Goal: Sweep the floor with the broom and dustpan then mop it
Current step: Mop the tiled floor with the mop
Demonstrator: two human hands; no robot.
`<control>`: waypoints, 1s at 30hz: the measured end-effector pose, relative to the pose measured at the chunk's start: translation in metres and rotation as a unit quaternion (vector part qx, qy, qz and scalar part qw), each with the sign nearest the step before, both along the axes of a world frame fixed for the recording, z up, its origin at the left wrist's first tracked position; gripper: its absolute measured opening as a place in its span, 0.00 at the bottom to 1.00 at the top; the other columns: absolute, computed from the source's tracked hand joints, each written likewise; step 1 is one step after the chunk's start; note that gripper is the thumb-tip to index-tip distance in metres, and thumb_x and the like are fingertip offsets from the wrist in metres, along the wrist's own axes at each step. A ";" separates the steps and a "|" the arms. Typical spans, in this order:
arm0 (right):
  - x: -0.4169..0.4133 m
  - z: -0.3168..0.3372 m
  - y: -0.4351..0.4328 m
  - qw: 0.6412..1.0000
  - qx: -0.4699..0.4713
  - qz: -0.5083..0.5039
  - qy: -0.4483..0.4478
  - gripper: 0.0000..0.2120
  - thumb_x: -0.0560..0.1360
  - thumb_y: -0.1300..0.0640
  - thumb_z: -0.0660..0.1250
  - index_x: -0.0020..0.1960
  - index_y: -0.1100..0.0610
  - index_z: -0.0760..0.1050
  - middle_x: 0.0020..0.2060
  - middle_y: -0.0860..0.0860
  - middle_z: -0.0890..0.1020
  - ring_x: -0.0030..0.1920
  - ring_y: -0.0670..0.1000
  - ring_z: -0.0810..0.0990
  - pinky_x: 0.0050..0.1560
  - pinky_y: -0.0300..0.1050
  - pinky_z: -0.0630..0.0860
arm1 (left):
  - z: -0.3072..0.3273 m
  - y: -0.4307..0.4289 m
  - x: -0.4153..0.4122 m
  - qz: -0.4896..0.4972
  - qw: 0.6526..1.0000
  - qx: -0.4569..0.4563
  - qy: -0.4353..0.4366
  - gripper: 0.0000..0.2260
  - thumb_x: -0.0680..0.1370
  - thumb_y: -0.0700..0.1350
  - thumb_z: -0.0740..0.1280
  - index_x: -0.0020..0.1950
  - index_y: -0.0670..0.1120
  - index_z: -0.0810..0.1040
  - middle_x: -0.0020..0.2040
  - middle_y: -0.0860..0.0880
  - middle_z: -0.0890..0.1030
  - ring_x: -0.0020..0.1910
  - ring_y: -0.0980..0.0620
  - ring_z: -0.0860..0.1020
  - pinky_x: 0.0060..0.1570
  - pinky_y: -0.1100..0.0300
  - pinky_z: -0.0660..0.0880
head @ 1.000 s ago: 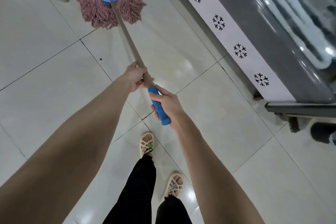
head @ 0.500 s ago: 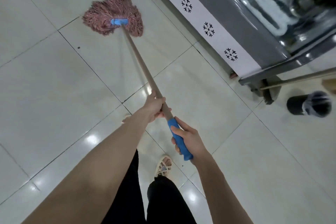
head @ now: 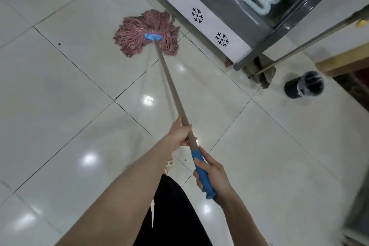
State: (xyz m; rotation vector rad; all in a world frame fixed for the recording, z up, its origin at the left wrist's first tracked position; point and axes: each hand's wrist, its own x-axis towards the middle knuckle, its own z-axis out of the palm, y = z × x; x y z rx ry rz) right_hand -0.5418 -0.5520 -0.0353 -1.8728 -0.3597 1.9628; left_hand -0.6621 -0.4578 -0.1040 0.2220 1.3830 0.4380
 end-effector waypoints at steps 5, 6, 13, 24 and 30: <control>-0.044 -0.007 -0.024 1.000 0.020 0.001 0.014 0.26 0.75 0.59 0.70 0.70 0.47 0.69 0.26 0.53 0.74 0.24 0.50 0.69 0.23 0.40 0.67 | 0.000 -0.022 -0.044 0.019 1.000 -0.010 -0.006 0.31 0.81 0.38 0.60 0.79 0.53 0.48 0.47 0.44 0.76 0.39 0.46 0.81 0.38 0.52 0.80; -0.051 -0.007 -0.030 1.000 0.020 0.000 0.017 0.26 0.75 0.59 0.69 0.71 0.47 0.69 0.26 0.54 0.73 0.25 0.51 0.69 0.23 0.40 0.67 | -0.001 -0.028 -0.052 0.021 1.000 -0.008 -0.007 0.31 0.81 0.38 0.60 0.79 0.53 0.48 0.47 0.44 0.76 0.39 0.46 0.81 0.38 0.52 0.80; -0.117 -0.008 -0.073 0.998 0.033 0.030 0.044 0.21 0.76 0.62 0.68 0.64 0.44 0.72 0.30 0.56 0.72 0.24 0.50 0.70 0.21 0.39 0.67 | 0.005 -0.080 -0.125 0.043 0.999 0.002 -0.001 0.30 0.82 0.37 0.59 0.79 0.51 0.49 0.53 0.42 0.74 0.40 0.45 0.80 0.46 0.47 0.78; -0.214 -0.014 -0.122 0.992 0.029 0.102 0.065 0.25 0.73 0.62 0.71 0.69 0.51 0.73 0.30 0.53 0.78 0.24 0.49 0.74 0.22 0.38 0.69 | 0.014 -0.156 -0.235 0.111 0.992 0.019 0.050 0.19 0.82 0.36 0.56 0.73 0.44 0.60 0.55 0.39 0.71 0.41 0.45 0.79 0.46 0.49 0.75; -0.213 -0.011 -0.124 0.992 0.042 0.110 0.052 0.23 0.74 0.62 0.70 0.68 0.53 0.73 0.35 0.54 0.77 0.26 0.49 0.74 0.21 0.35 0.68 | 0.013 -0.164 -0.234 0.124 0.990 0.037 0.063 0.04 0.82 0.37 0.57 0.54 0.44 0.63 0.51 0.41 0.71 0.41 0.45 0.78 0.39 0.51 0.77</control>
